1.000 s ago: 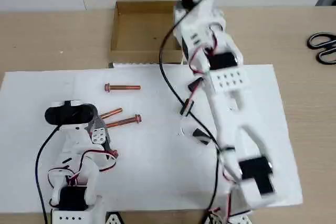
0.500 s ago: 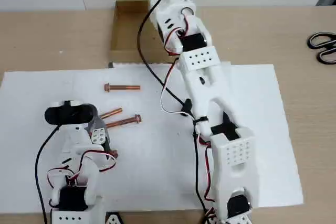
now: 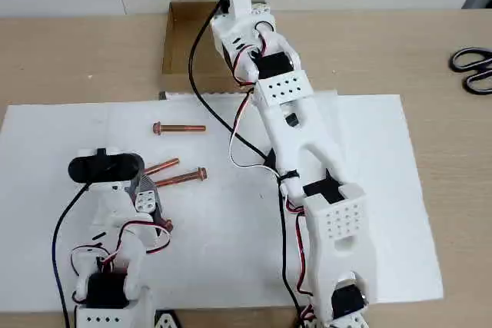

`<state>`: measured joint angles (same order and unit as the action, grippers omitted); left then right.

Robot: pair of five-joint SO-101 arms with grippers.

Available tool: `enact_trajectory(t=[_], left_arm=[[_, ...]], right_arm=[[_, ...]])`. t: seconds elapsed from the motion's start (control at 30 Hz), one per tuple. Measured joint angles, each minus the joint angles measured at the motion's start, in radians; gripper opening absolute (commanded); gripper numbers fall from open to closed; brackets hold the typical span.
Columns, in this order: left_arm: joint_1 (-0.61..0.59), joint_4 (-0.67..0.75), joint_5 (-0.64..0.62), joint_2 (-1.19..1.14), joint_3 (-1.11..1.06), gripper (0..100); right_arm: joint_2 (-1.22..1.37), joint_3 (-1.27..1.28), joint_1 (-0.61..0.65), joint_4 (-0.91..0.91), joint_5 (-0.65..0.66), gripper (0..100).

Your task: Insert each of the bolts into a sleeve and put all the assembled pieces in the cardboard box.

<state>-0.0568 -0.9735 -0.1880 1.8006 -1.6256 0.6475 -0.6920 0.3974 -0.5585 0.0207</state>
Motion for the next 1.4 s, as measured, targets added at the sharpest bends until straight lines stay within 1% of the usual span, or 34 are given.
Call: enact_trajectory(t=[0.07,0.2,0.37,0.47,0.57,0.77,0.9,1.07,1.17,1.4], left_arm=[[0.0,0.0,0.0,0.0,0.0,1],[0.0,0.0,0.0,0.0,0.0,1],[0.0,0.0,0.0,0.0,0.0,1],[0.0,0.0,0.0,0.0,0.0,1],[0.0,0.0,0.0,0.0,0.015,1],[0.0,0.0,0.0,0.0,0.026,1],[0.0,0.0,0.0,0.0,0.026,1],[0.0,0.0,0.0,0.0,0.026,1],[0.0,0.0,0.0,0.0,0.026,1],[0.0,0.0,0.0,0.0,0.026,1]], right_arm=[[-0.003,-0.014,0.0,-0.028,0.015,34.5],[-0.005,-0.018,0.0,-0.037,0.025,30.1],[-0.063,-0.018,0.0,-0.04,0.025,27.9],[-0.12,-0.018,0.0,-0.091,0.025,25.8],[-0.19,-0.018,-0.015,-0.209,0.012,21.9],[-0.307,-0.018,-0.078,-0.476,-0.161,10.6],[-0.334,-0.018,-0.114,-0.624,-0.195,0.4],[-0.334,-0.018,-0.117,-0.821,-0.21,0.3],[-0.334,-0.018,-0.117,-0.933,-0.242,0.3],[-0.308,-0.023,-0.117,-1.097,-0.336,0.3]])
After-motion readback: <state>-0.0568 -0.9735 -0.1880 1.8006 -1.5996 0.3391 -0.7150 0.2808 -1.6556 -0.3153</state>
